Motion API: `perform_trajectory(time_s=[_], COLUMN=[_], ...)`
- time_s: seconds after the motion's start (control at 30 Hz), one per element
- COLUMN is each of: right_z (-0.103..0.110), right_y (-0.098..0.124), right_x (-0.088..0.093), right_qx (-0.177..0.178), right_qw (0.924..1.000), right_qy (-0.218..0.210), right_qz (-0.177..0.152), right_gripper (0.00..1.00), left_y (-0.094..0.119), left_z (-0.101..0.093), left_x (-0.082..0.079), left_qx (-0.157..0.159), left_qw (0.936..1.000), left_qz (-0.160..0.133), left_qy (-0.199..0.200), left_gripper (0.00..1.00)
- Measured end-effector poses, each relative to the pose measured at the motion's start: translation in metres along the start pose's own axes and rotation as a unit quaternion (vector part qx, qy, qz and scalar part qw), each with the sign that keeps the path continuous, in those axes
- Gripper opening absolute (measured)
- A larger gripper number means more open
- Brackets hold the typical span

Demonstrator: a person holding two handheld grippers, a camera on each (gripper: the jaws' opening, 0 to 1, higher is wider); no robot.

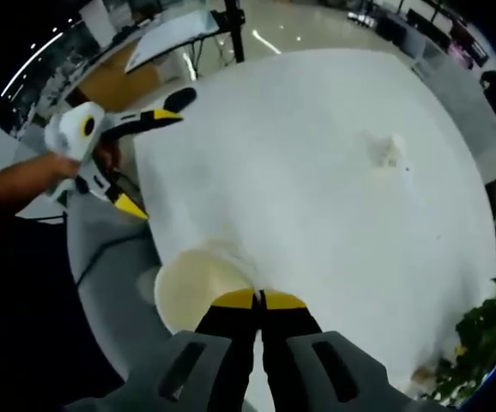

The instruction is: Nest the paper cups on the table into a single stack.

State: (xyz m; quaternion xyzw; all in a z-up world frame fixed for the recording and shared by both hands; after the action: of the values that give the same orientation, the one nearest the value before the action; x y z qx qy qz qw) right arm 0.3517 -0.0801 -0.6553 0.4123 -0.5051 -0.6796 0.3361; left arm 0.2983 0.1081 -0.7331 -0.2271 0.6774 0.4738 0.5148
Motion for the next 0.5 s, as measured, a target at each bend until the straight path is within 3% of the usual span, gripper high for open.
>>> perform_trajectory(time_s=[0.5], right_z=[0.017], right_y=[-0.002], right_x=[0.001], right_qx=[-0.007], right_qw=[0.9999], right_qy=[0.012], right_qz=[0.002], right_gripper=[0.00], left_y=[-0.002], left_z=[-0.002], left_x=[0.002], left_qx=[0.002], left_qw=[1.0000], left_qz=[0.000], left_qy=[0.002], left_gripper=[0.98])
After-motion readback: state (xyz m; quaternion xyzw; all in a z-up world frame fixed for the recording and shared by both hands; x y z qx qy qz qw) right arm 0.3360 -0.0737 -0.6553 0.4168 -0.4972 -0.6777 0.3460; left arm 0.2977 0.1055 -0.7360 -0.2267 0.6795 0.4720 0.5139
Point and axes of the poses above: the point that each gripper's makers call its tool centre point, and the gripper's own axes: y roughly backward along the fingers, z roughly to its left, x roughly out of its underside, the point moved 2 cm from there along y, roughly backward along the fingers, and after that the axes turned 6 degrees about -x, right-handed, at the moved point
